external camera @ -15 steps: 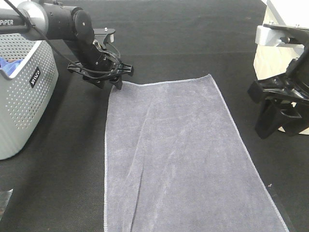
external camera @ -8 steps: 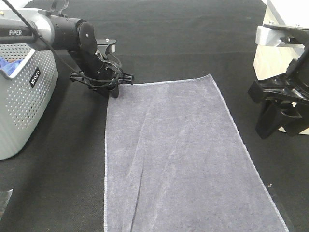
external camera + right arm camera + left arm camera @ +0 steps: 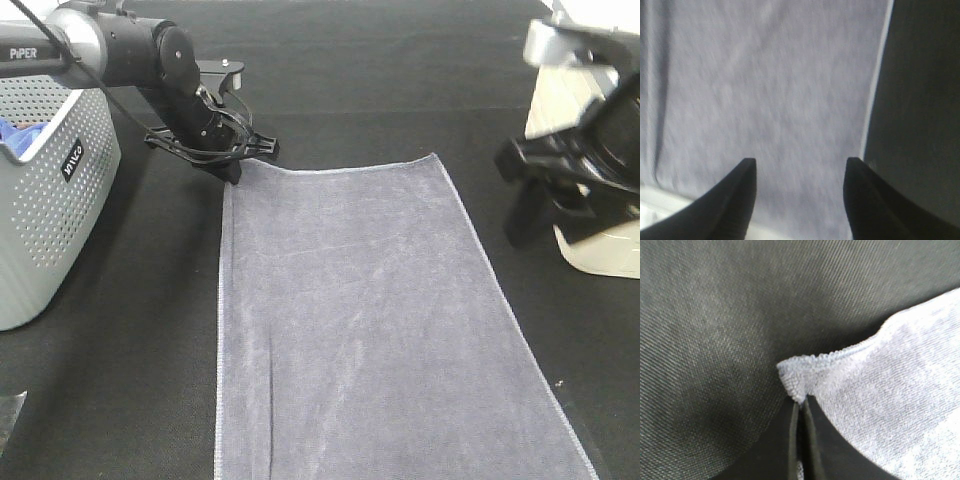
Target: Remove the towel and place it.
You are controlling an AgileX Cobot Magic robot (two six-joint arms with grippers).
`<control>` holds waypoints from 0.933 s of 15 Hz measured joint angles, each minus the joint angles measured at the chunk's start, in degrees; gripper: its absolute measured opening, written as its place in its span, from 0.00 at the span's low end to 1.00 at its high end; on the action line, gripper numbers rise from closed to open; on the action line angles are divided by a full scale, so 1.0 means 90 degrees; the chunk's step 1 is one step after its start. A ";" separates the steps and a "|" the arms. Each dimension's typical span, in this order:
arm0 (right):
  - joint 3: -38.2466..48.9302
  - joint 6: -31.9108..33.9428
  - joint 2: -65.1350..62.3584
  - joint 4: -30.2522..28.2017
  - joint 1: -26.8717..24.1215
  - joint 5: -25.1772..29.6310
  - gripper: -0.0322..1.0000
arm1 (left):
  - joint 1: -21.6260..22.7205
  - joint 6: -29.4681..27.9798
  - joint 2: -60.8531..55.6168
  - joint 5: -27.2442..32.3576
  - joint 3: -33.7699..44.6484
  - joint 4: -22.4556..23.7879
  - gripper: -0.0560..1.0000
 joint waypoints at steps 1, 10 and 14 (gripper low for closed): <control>-0.0134 -0.0045 0.0115 0.0064 0.0000 -0.0210 0.53 | 0.0000 0.0000 0.0000 0.0000 0.0000 0.0006 0.05; -0.3731 -0.0299 0.3571 -0.0605 0.0000 -0.0611 0.53 | 0.0000 0.0006 0.0000 0.0261 0.0000 0.0433 0.05; -0.5067 -0.0210 0.4749 -0.1216 0.0000 -0.0605 0.53 | -0.0019 0.0025 -0.0051 0.0337 0.0000 0.0618 0.05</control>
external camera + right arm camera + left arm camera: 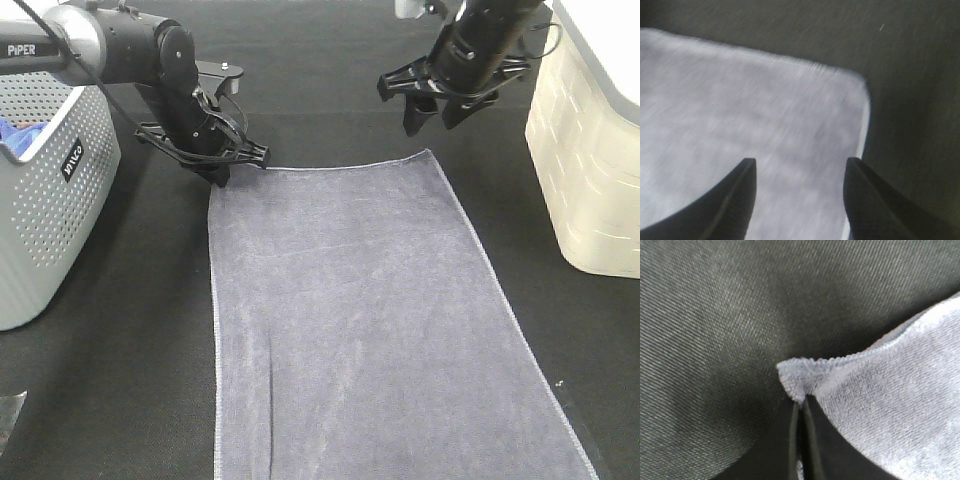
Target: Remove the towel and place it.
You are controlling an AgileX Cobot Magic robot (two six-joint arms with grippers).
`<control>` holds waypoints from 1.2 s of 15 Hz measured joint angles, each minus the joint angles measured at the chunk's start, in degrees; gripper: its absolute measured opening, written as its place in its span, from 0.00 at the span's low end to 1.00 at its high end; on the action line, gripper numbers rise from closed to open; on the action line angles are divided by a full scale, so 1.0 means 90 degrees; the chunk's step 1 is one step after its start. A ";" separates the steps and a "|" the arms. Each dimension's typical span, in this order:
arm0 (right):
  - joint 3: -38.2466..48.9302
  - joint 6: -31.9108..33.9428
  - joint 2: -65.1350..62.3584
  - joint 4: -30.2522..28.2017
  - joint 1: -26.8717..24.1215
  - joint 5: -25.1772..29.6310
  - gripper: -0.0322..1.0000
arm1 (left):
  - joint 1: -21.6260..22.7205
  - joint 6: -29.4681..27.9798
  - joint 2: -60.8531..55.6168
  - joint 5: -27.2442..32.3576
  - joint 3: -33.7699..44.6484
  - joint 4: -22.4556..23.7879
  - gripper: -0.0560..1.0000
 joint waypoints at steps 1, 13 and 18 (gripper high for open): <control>-0.0286 0.0000 0.0261 -0.0204 0.0000 0.0000 0.53 | 0.0000 0.0000 0.0000 0.0000 0.0000 0.0013 0.05; -0.1337 -0.0439 0.2018 0.0172 -0.0503 -0.0522 0.51 | 0.0000 0.0000 0.0000 -0.0236 0.0000 0.0013 0.05; -0.1337 -0.0439 0.2215 0.0172 -0.0503 -0.0630 0.11 | 0.0000 0.0000 0.0000 -0.0248 0.0000 0.0000 0.05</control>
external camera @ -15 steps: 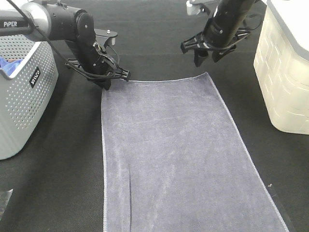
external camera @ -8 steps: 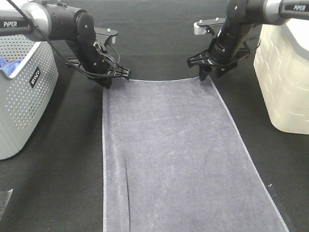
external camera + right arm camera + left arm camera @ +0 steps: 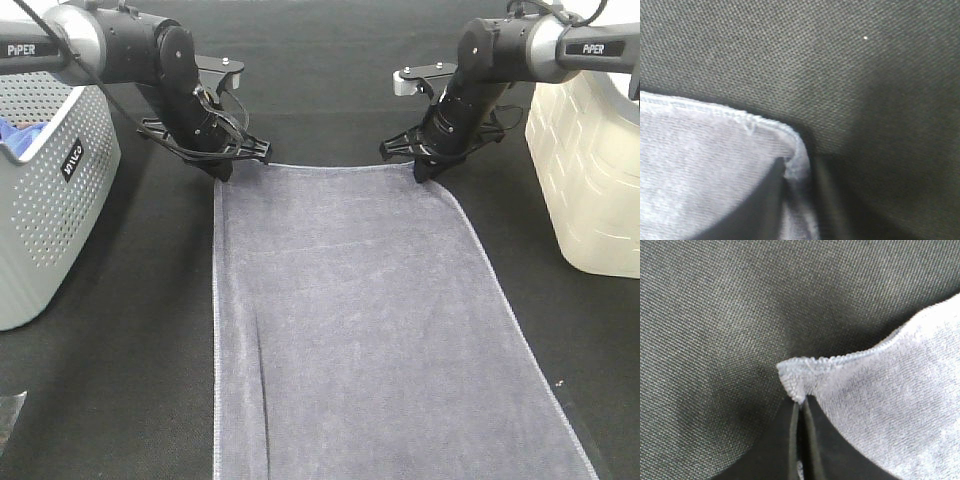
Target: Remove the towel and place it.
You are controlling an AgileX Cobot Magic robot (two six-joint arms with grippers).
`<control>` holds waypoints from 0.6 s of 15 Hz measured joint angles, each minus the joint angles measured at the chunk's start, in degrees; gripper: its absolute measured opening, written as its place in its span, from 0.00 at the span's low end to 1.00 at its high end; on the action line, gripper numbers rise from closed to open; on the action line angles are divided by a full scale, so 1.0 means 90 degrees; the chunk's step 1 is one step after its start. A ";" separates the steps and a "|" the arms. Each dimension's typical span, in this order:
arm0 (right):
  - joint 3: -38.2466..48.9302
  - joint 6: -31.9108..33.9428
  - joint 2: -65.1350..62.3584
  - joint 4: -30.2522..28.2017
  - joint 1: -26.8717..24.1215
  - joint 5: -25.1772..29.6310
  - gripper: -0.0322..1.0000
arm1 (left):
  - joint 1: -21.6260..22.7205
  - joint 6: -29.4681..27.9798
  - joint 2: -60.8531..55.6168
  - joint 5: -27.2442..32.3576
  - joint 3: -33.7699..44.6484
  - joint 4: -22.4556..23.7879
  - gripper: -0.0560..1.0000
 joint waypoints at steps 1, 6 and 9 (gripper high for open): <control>0.0000 0.0000 0.0000 0.0000 0.0000 0.0000 0.03 | 0.0000 0.0000 0.0000 -0.0006 0.0000 0.0000 0.05; -0.0522 0.0153 0.0013 -0.0121 0.0006 0.0573 0.03 | 0.0000 0.0000 0.0000 -0.0006 0.0000 0.0019 0.05; -0.1375 0.0528 -0.0006 -0.0618 0.0032 0.1063 0.03 | 0.0000 0.0000 -0.0019 -0.0076 0.0000 0.0497 0.05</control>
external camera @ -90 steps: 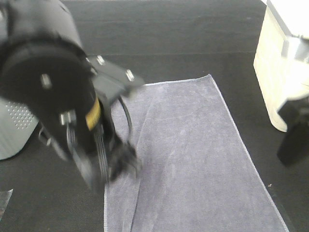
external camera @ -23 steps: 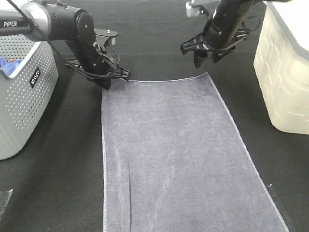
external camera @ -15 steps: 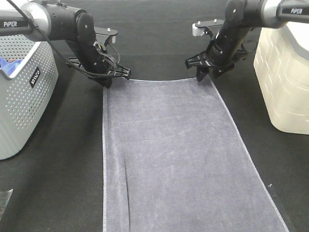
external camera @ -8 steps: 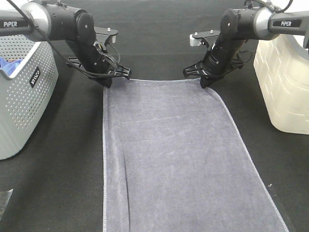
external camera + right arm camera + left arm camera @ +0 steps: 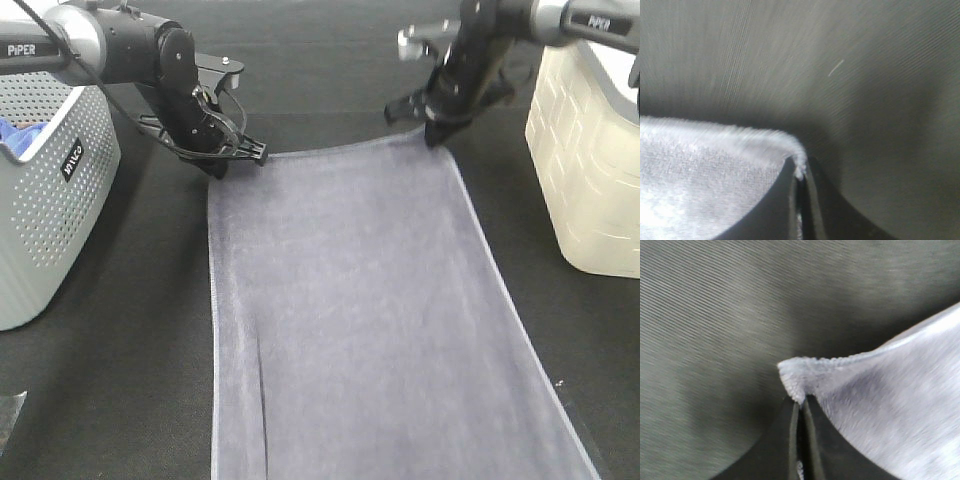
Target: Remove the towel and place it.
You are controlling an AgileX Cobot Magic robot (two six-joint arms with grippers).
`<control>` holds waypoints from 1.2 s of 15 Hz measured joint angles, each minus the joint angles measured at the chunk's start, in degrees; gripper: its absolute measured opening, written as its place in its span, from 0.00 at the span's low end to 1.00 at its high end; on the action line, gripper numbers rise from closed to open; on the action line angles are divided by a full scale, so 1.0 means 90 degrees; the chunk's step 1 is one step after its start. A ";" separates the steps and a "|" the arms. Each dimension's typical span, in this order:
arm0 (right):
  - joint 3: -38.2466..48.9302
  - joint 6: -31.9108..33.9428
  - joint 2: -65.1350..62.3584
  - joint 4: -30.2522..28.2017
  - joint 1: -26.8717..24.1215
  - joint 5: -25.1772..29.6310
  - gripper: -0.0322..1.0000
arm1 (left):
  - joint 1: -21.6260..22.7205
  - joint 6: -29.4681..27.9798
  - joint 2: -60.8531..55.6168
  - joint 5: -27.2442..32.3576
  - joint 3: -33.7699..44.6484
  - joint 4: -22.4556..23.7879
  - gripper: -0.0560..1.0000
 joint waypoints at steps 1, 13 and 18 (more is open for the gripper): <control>-0.0255 0.0089 0.0000 -0.0076 0.0013 0.0057 0.03 | 0.0000 -0.0006 -0.0045 -0.0045 0.0000 0.0191 0.05; -0.0662 0.1553 0.0006 -0.2037 0.0013 -0.2591 0.03 | 0.0484 -0.2005 0.0159 -0.4469 -0.0045 0.2578 0.05; -0.0662 0.1833 0.0446 -0.2152 -0.0274 -0.3546 0.03 | 0.0605 -0.1993 0.0713 -0.6112 -0.0095 0.2597 0.05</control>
